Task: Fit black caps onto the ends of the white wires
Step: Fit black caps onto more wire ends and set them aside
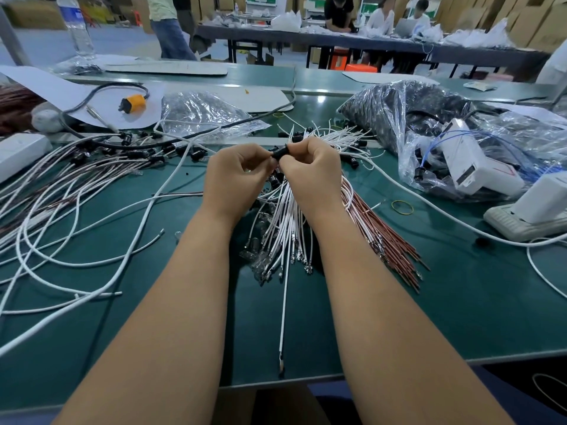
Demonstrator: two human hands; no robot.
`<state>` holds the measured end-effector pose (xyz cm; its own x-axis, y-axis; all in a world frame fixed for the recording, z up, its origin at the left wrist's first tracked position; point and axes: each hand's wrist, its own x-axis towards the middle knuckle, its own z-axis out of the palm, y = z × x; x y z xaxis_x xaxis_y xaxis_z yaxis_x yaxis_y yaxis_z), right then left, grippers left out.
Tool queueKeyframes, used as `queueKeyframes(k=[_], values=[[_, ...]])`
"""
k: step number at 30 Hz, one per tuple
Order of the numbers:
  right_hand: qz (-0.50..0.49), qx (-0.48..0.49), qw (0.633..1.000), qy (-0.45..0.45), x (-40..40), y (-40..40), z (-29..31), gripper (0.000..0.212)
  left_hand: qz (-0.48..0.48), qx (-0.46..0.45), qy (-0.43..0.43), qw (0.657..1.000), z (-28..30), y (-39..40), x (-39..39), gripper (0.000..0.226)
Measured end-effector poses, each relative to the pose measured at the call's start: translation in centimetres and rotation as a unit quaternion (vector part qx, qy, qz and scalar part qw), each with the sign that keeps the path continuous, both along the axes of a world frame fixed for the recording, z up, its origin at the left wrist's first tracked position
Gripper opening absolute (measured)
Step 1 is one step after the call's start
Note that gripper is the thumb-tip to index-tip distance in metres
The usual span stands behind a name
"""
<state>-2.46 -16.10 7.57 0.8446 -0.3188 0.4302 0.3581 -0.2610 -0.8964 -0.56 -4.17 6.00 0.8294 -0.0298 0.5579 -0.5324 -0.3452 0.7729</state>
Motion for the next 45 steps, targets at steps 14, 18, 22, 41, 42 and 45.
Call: queueKeyframes(k=[14,18,22,41,42,45], values=[[0.092,0.040,0.992,0.081,0.2,-0.3,-0.2,0.006,0.007,0.038,0.002,0.999,0.1,-0.5,0.0,0.008],[0.073,-0.016,0.994,0.082,0.1,-0.4,0.0,0.010,-0.007,0.039,0.019,0.999,0.3,-0.3,-0.3,0.006],[0.052,-0.034,0.996,0.058,0.0,-0.2,0.2,0.010,0.016,0.051,0.031,0.998,0.6,-0.2,-0.5,0.007],[0.051,0.022,0.998,-0.034,-0.4,0.7,0.5,0.020,-0.053,-0.066,0.071,0.994,0.5,-0.4,-1.1,0.009],[0.066,0.028,0.997,-0.035,-0.4,0.8,0.5,0.023,-0.065,-0.084,0.078,0.991,0.5,-0.3,-1.1,0.011],[0.084,0.010,0.995,-0.059,-0.6,0.8,0.4,0.021,-0.104,-0.137,0.092,0.981,0.4,0.0,-0.7,0.017]])
